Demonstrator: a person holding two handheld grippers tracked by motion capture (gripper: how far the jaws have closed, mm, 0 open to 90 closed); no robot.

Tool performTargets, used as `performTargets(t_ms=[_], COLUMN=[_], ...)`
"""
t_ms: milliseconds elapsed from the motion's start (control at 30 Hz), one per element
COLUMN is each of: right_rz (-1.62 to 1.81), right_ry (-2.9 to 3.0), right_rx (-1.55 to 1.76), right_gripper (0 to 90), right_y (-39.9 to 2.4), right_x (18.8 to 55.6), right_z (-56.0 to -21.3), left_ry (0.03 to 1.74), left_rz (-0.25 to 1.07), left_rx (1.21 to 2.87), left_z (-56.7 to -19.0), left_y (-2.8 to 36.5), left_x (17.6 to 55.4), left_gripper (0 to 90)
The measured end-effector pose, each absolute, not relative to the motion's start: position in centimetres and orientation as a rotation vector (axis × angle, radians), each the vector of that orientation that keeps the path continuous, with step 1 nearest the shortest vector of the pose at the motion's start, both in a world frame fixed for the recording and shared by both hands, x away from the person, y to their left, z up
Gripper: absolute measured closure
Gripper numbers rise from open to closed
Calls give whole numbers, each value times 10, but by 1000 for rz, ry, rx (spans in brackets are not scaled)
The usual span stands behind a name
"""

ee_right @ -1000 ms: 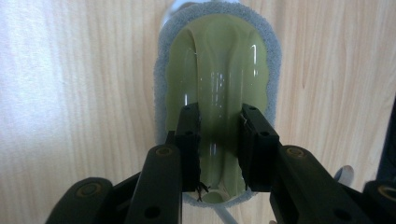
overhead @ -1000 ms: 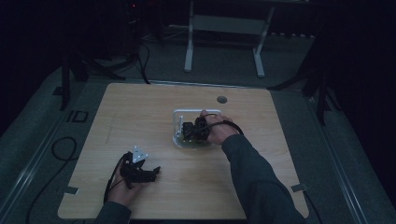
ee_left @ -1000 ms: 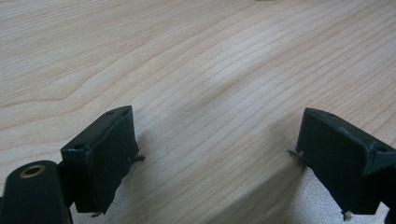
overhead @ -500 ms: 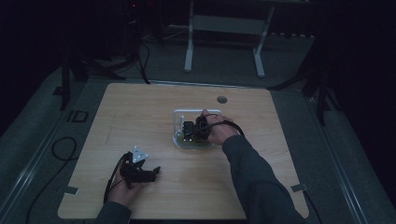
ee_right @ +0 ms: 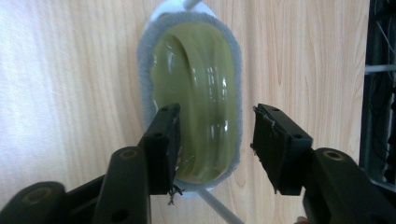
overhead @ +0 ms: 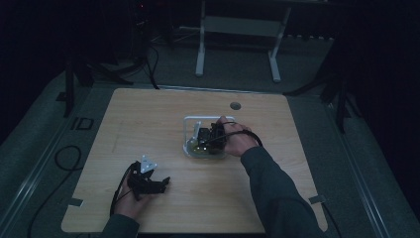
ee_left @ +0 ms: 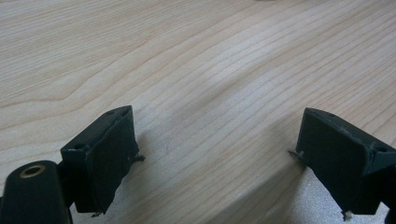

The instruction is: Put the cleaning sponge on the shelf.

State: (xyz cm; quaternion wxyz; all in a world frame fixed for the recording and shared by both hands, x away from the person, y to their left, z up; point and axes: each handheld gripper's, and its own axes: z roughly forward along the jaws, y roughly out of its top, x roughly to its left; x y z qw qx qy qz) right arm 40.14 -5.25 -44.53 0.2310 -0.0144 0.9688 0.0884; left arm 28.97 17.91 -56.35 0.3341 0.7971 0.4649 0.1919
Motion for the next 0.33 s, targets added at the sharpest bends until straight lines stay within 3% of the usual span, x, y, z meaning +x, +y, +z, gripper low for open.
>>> performTargets(t_ms=[333], right_rz=[344], right_ry=[2697], right_rx=[-16], right_gripper=[443], right_y=[-67], right_x=[382], right_z=[-441], left_ry=[1214], left_rz=[501], left_rx=[2081], left_z=[-563], left_y=[179], left_x=[290], left_gripper=[121])
